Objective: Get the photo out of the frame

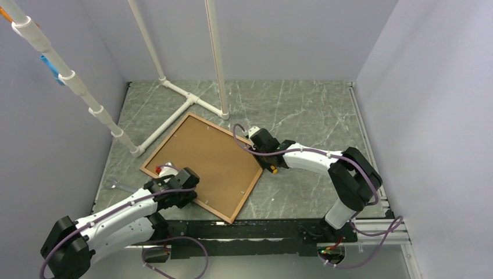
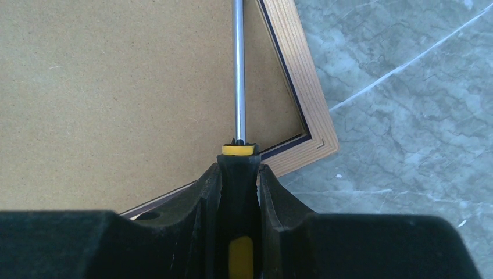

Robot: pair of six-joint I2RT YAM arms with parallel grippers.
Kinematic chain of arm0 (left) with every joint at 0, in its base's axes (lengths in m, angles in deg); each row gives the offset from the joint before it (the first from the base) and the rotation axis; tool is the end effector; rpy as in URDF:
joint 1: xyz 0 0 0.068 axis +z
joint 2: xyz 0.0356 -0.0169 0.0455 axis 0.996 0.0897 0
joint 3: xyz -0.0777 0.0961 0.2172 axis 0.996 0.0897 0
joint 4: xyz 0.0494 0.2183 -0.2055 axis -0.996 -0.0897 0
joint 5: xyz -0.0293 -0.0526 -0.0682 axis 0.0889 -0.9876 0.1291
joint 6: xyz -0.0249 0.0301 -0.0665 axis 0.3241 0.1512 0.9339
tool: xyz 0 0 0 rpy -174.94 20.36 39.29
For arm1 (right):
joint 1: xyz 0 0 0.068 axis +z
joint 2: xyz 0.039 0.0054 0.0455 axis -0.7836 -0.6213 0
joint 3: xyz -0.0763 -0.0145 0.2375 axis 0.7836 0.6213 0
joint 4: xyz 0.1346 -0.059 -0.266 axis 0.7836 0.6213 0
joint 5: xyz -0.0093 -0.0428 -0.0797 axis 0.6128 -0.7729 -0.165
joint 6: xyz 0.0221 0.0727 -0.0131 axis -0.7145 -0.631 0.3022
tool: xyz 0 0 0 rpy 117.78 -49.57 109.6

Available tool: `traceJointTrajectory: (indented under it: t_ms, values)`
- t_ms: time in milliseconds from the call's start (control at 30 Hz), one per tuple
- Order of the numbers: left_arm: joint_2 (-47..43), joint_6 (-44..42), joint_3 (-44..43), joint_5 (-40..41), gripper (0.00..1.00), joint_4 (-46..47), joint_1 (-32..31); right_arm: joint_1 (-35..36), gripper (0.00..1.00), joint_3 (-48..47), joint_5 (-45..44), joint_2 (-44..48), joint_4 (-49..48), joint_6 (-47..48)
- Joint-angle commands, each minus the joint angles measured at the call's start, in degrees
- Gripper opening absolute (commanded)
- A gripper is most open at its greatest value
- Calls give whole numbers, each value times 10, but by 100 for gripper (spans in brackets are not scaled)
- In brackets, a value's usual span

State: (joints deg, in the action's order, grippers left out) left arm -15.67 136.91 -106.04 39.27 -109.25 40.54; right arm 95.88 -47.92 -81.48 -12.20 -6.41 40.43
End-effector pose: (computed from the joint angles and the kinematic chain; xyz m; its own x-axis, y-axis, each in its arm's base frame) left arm 0.1553 -0.1208 0.0939 -0.6702 -0.6475 -0.3628 -0.5795 0.7619 -0.2891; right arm 0.2726 0.2512 0.0962 -0.6305 -0.5527 -0.5449 -0.5986 0.7932 -0.1119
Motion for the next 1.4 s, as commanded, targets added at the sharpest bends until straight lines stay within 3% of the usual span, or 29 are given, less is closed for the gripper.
traceJointTrajectory:
  t_ms: [0,133,433,800,1133,1367]
  values:
    - [22,-14,-2,33,22,9,2,6,0,-8,-15,-5,-29,21]
    - [21,-43,2,28,11,26,2,13,0,-2,-25,-4,-43,47]
    - [-8,-96,21,19,0,59,2,21,0,-14,-23,-14,-54,121]
    - [-7,-105,20,17,0,64,2,33,0,-24,34,-19,-44,142]
    - [-29,-100,20,26,0,49,2,36,0,-54,-34,30,-63,106]
    - [-33,-101,19,24,0,45,2,36,0,-190,-46,-79,-11,88]
